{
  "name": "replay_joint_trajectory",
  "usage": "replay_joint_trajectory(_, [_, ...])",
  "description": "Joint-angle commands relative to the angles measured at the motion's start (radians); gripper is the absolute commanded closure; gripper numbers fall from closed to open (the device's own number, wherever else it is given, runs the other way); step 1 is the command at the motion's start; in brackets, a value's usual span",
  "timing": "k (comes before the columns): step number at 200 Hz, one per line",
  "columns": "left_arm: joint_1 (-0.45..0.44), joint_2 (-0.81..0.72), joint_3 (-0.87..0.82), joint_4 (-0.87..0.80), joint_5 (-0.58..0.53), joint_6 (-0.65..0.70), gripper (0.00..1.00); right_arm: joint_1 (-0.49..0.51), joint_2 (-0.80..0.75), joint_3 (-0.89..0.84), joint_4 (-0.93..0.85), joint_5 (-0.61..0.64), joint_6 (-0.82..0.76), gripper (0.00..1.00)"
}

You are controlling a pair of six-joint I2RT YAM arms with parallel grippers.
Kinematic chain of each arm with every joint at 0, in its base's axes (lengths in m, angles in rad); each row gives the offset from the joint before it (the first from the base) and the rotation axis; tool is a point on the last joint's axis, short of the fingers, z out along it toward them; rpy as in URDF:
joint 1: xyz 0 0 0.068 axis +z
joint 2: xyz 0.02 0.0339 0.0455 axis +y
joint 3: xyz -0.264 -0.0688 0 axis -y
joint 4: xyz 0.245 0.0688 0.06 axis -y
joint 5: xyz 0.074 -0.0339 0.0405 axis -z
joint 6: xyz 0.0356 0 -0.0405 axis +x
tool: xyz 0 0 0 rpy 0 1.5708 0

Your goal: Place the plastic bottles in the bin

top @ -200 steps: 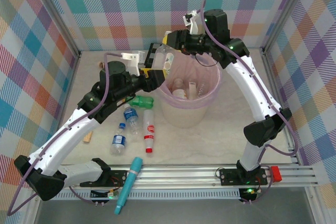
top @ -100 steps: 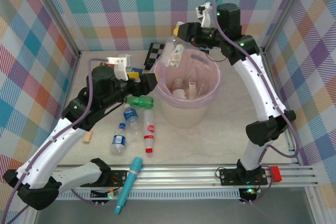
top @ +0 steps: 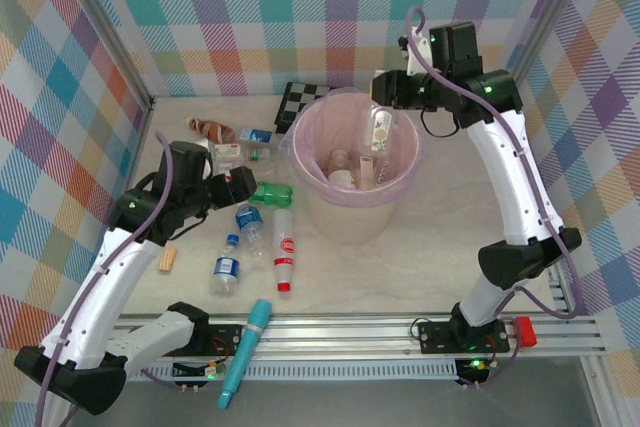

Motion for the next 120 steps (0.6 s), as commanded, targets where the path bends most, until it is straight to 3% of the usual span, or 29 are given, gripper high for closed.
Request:
replay_joint_trajectory(1, [0.010,-0.001,-0.046,-0.096,-0.021,-0.035,0.06,0.012,-0.014,-0.058,-0.092,0.084,-0.072,0.63])
replay_joint_trajectory(85, [0.008,-0.025,-0.229,-0.151,-0.022,-0.125,0.02,0.112,0.104,-0.149,-0.115,0.211,-0.095,0.63])
replay_joint_trajectory(120, [-0.013,-0.036,-0.286,-0.132,-0.004,-0.165,0.03,0.131,0.134,-0.220,-0.048,0.197,-0.069,0.63])
